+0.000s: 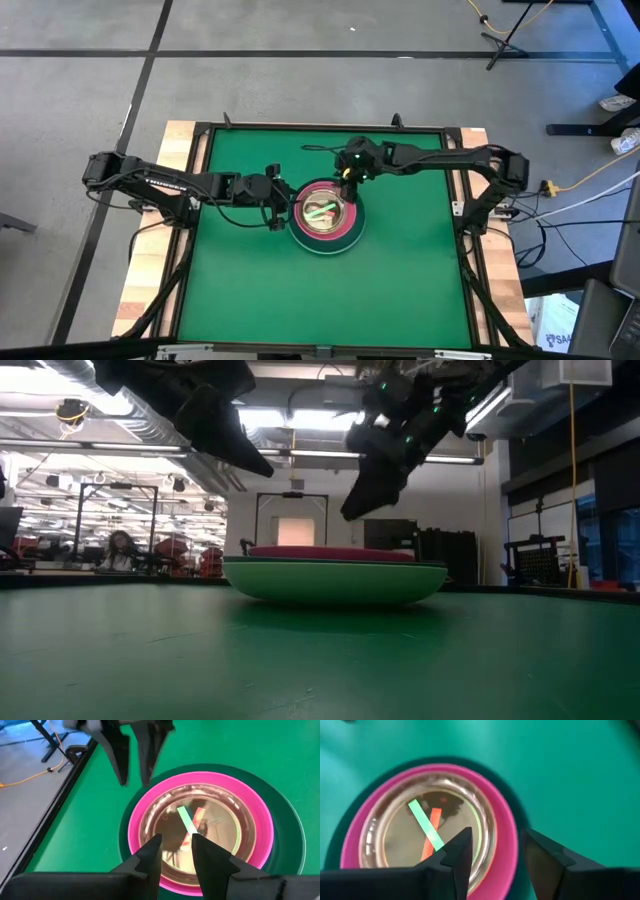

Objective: Stack plastic plates
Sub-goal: Return to Home Position

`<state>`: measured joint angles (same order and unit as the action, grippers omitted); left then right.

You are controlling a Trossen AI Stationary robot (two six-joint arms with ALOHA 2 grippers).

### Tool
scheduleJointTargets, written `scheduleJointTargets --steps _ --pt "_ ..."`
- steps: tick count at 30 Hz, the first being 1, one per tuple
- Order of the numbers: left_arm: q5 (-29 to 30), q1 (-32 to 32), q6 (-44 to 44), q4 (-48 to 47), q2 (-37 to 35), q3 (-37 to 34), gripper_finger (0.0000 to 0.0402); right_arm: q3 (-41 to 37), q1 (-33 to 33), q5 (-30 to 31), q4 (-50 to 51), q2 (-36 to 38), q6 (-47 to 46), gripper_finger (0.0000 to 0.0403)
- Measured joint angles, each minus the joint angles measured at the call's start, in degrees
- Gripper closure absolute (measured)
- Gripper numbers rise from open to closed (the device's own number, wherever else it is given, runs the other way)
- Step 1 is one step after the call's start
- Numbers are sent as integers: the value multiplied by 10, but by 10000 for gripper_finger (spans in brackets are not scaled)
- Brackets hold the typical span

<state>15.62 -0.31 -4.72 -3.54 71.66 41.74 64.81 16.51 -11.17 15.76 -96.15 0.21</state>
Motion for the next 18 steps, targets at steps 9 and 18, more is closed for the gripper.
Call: scheduleJointTargets --steps 9,18 --pt "-2 -1 -16 5 -14 -11 302 -18 0 41 51 131 32 239" --pt "-53 20 -12 91 -125 -101 302 -175 0 43 -30 298 32 239"
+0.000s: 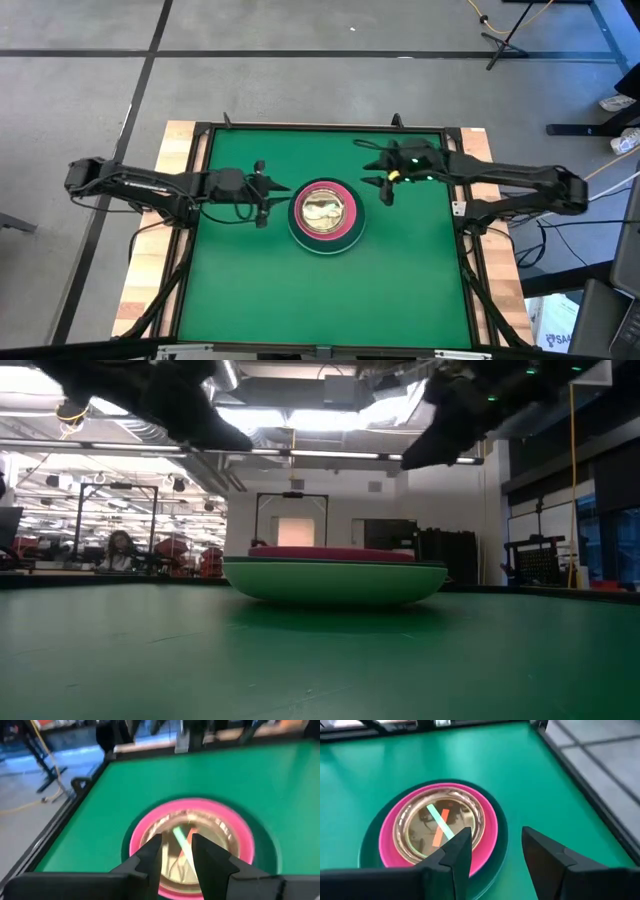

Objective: Stack plastic plates
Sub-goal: Return to Home Position

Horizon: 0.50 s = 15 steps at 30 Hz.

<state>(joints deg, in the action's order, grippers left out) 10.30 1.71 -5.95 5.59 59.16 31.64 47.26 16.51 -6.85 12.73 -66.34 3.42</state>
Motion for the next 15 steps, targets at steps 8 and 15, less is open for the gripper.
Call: scheduleJointTargets --steps 8,15 --pt "-23 36 18 73 -128 -100 302 -128 0 -1 -110 139 -1 239" --pt "-24 55 48 82 -206 -148 302 -198 0 0 -171 208 -1 239"
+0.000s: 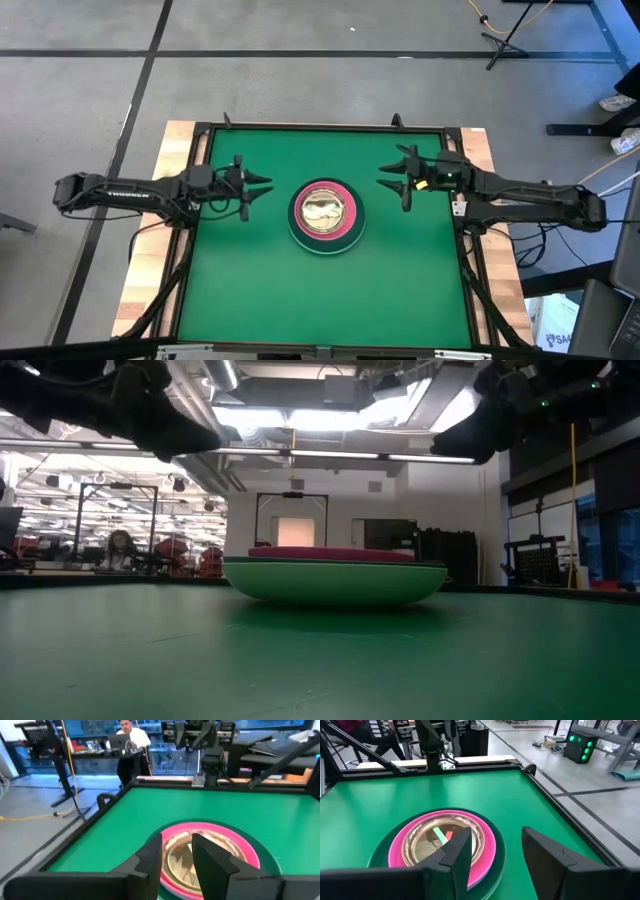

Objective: Stack plastic plates
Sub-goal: Return to Home Position

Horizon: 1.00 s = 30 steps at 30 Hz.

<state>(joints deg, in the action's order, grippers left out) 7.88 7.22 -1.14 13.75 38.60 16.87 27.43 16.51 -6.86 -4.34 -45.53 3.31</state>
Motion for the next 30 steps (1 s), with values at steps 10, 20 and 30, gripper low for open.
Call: scheduleJointTargets --steps 10,20,30 --pt "4 -14 29 30 -29 -60 302 -3 0 9 37 1 -21 240" --pt "-3 -26 37 53 -106 -112 354 -51 -1 28 40 80 -47 312" --pt "-28 -27 37 51 -157 -131 397 -161 -1 18 22 257 -80 391"
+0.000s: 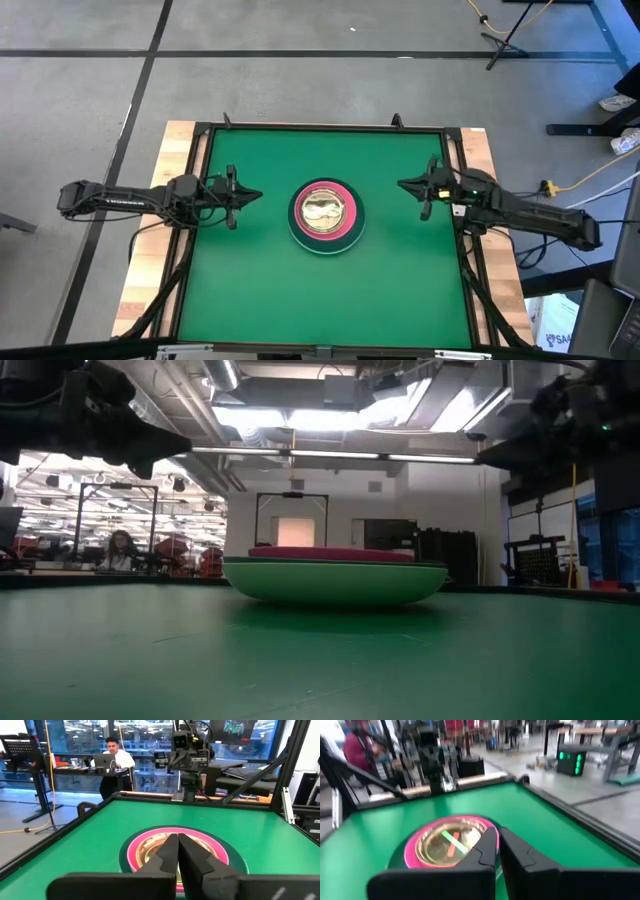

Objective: Stack plastic plates
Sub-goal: Return to Home Position

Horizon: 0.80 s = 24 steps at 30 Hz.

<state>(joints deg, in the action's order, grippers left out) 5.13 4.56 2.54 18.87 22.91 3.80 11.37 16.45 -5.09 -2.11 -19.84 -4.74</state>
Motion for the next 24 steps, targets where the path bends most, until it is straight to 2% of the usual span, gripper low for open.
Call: scheduleJointTargets --steps 10,17,22,24 --pt "0 -15 0 -4 -1 0 398 -73 0 10 -10 128 -27 398" --pt "15 -45 -5 -1 -2 -5 398 -99 0 16 -8 156 -37 400" --pt "73 -63 0 1 -6 -33 398 -103 0 15 -5 159 -41 402" --pt "78 -63 3 -9 -16 -34 398 -103 0 14 1 159 -41 402"
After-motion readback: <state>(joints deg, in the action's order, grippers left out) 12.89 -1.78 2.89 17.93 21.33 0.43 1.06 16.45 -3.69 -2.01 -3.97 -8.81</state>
